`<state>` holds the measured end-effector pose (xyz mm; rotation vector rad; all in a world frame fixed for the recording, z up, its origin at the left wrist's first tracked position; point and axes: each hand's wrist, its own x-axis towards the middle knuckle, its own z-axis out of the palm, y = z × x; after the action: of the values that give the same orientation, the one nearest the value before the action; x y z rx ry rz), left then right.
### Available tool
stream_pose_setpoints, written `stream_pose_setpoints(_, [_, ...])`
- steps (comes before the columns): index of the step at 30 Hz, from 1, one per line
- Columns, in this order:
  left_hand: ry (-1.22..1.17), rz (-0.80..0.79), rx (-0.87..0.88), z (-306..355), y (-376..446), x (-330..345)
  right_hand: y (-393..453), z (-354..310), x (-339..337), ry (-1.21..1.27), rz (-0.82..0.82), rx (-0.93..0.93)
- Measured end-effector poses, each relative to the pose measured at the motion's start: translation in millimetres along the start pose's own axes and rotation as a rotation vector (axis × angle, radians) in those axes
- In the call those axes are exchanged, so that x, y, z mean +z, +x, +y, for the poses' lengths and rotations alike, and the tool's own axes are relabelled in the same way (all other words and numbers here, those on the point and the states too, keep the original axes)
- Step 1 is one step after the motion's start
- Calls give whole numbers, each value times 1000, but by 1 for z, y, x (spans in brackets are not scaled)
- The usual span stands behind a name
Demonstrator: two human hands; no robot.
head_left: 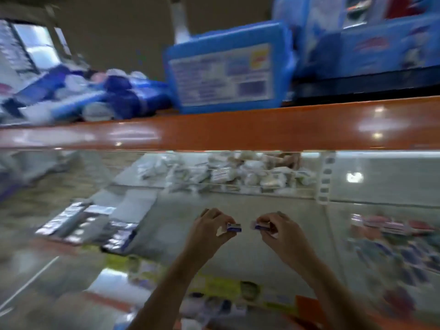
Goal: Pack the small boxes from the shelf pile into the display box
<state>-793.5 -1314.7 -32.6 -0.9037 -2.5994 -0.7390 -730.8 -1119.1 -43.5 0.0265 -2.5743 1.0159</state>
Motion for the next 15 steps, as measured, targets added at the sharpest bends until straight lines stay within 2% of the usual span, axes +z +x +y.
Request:
stream_pose_setpoints(8, [102,53,-181,-146,-91,-112,25,-136,148,143,-157,-173])
stream_pose_setpoints(15, [66,87,-260,-236,-130,-162,51,-203,236,125,-231,-229])
